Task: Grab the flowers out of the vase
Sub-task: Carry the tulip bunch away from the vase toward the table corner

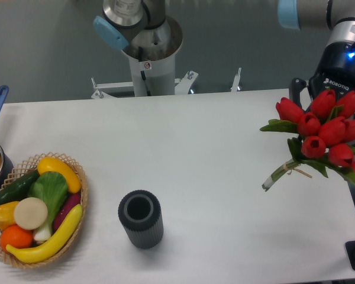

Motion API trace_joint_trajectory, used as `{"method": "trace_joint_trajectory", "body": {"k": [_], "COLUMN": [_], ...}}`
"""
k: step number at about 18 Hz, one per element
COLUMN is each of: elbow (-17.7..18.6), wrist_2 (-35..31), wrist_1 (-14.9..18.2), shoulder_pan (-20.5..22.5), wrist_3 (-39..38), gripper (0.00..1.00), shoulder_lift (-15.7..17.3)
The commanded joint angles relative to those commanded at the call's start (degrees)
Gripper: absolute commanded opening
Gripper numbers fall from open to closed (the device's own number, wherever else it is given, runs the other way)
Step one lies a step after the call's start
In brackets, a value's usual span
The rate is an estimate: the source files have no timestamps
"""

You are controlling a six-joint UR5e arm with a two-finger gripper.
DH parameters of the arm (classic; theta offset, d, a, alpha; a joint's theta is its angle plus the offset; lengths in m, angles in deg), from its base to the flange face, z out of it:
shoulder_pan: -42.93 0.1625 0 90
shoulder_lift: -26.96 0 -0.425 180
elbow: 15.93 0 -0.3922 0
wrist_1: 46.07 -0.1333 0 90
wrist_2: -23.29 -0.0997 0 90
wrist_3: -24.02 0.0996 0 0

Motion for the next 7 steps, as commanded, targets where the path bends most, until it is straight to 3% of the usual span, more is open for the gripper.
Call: {"method": "trace_joint_trajectory", "body": {"k": [7], "elbow": [0.26], "wrist_2": [0.00], "wrist_1": [0.00], "shoulder_pan": [0.35], "wrist_3": [0.00], "gripper": [0.42], "shoulder_lift": [0.26]}}
